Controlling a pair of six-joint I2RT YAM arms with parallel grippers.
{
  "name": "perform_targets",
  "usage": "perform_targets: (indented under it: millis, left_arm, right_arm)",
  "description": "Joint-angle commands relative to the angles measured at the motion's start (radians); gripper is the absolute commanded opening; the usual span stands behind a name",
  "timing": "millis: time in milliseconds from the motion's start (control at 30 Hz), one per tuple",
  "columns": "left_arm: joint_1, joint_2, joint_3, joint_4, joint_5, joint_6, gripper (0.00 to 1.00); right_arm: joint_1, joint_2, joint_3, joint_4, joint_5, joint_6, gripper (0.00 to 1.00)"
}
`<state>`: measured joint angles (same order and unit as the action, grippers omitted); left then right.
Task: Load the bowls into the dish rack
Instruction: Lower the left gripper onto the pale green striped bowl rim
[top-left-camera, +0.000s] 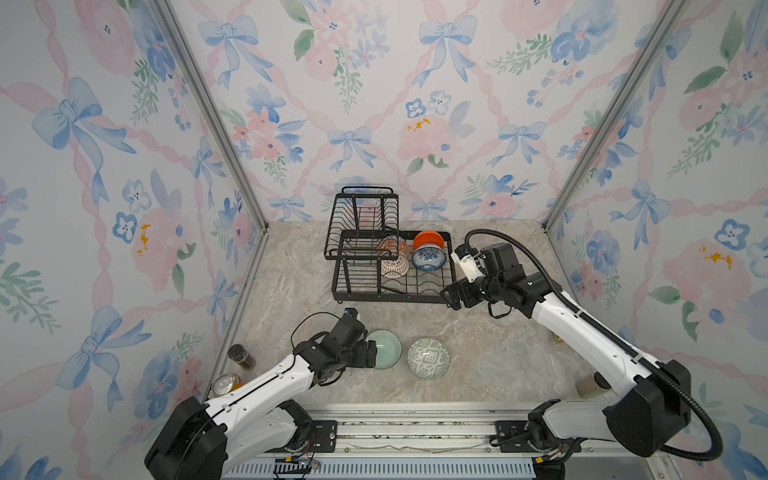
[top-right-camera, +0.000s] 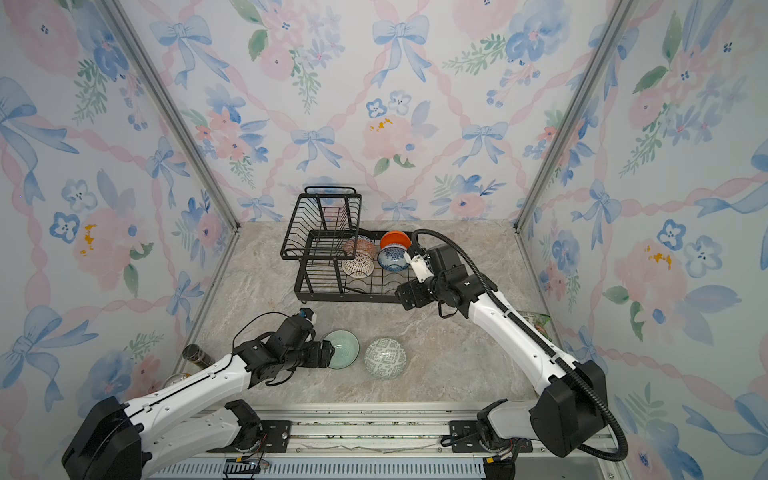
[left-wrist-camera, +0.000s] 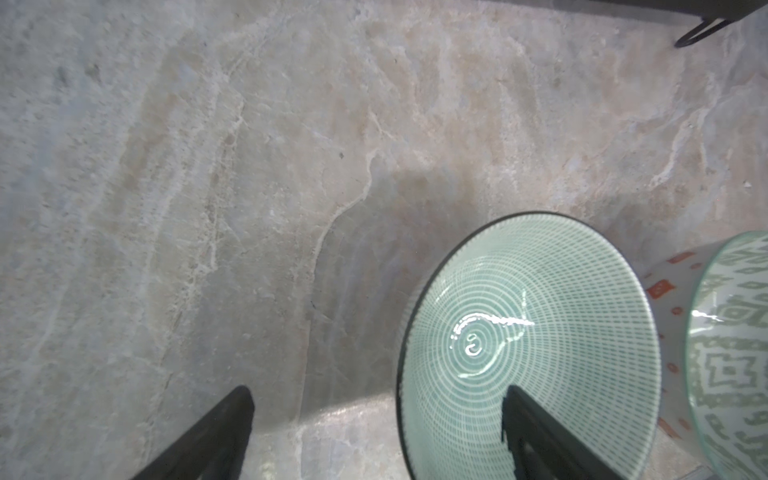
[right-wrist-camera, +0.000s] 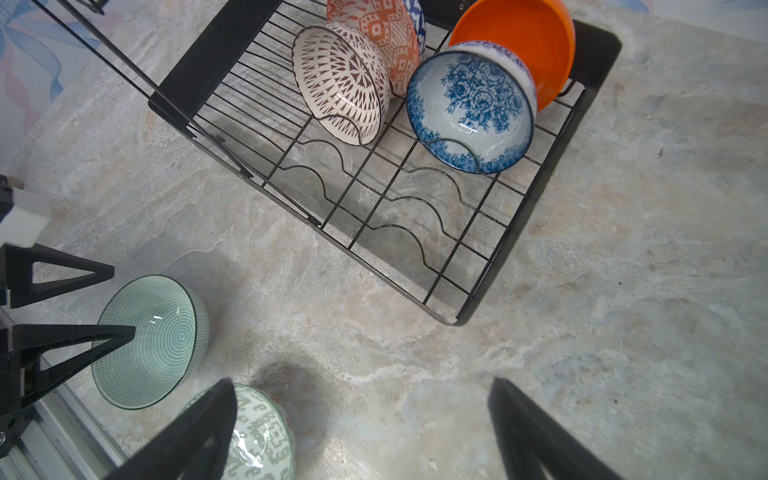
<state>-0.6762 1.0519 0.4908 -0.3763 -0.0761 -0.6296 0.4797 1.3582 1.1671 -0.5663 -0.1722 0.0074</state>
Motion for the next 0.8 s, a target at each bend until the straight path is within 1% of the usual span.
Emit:
perform_targets:
  millis: [0,233,333,567,767]
  left_arm:
    - [-0.006,0.039,0.009,-0.010,0.015,-0.006,0.91]
    - [-0.008,0.062,0.009,-0.001,0.002,0.000,0.87]
    - [-0.008,0.069,0.006,0.011,0.000,0.002,0.84]
    - [-0.008,0.086,-0.014,0.077,0.041,0.005,0.77]
    - [-0.008,0.096,-0.016,0.098,0.044,0.013,0.70]
  right_arm:
    - [0.002,0.034,0.022,-0.022,0.013,-0.016,0.97]
    - [0.004,0.032,0.021,-0.022,0.019,-0.014,0.97]
    - [0.005,0.033,0.019,-0.011,0.013,-0.011,0.97]
    - [0.006,0.038,0.025,-0.017,0.013,-0.012,0.97]
    - [0.007,0.038,0.027,-0.009,0.012,-0.012,0.97]
